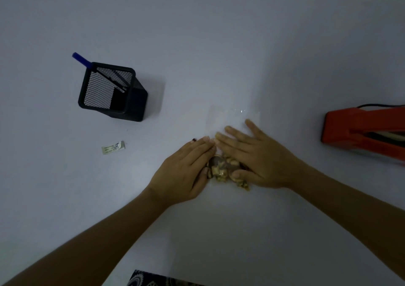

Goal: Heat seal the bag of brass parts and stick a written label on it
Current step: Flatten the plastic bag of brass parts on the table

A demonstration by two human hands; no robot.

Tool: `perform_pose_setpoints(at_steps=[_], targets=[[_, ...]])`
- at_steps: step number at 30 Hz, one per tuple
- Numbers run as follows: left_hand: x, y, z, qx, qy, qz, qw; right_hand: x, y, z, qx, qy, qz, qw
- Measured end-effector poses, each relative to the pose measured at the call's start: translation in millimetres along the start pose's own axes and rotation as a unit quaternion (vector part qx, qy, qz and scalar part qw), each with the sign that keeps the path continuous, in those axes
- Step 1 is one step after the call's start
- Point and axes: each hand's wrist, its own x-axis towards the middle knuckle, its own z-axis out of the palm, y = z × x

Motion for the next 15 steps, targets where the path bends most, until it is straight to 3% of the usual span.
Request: perform_pose_setpoints(at_steps=[6,15], targets=[[-2,1,0,-0.003,-0.001,0.001,1.000,-18,31,2,-0.029,-0.028,0.024,0.999],[9,12,-4,-0.012,0.035,-0.010,0.999,-20,27,9,-0.011,0.003,0.055,0.998]])
